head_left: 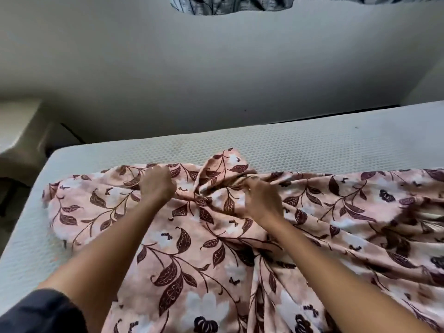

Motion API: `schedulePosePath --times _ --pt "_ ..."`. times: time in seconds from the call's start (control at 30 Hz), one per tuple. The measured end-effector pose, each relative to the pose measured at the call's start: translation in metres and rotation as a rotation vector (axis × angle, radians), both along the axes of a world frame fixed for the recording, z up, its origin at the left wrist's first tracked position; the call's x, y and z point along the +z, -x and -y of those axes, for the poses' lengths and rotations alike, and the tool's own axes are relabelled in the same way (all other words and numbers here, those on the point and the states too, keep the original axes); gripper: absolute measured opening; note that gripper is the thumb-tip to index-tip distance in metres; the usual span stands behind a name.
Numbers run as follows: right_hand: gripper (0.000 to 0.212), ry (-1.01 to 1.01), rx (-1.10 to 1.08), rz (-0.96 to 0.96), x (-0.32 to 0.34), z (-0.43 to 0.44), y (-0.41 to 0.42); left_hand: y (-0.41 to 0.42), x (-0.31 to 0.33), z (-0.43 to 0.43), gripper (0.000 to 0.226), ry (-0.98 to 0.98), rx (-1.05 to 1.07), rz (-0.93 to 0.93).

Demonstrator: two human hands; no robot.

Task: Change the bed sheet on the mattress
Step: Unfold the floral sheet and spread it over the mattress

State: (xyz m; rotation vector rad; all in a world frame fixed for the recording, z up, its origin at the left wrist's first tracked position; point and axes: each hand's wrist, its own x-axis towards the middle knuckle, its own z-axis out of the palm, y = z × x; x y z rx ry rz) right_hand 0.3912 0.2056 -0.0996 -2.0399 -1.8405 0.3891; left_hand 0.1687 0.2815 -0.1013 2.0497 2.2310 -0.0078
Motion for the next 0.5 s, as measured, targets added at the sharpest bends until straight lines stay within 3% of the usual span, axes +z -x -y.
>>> schedulePosePath --times 0.17,0.33,0.4,0.5 --pt "0.019 0.119 -0.275 0.027 -0.033 0.0 -0.112 -0.063 -0.028 0.011 0.059 0.081 -0.134 -0.008" --pt "0.036 0.146 -0.247 0.118 -0.043 -0.013 -0.163 -0.064 -0.059 0.001 0.067 0.066 -0.051 0.059" --pt "0.043 0.224 -0.24 0.165 -0.041 -0.021 -0.165 -0.063 -0.064 -0.003 0.064 0.033 -0.061 0.083" --pt "0.034 0.263 -0.229 0.282 -0.047 -0.033 -0.164 -0.068 -0.071 -0.015 0.048 0.074 -0.056 0.133"
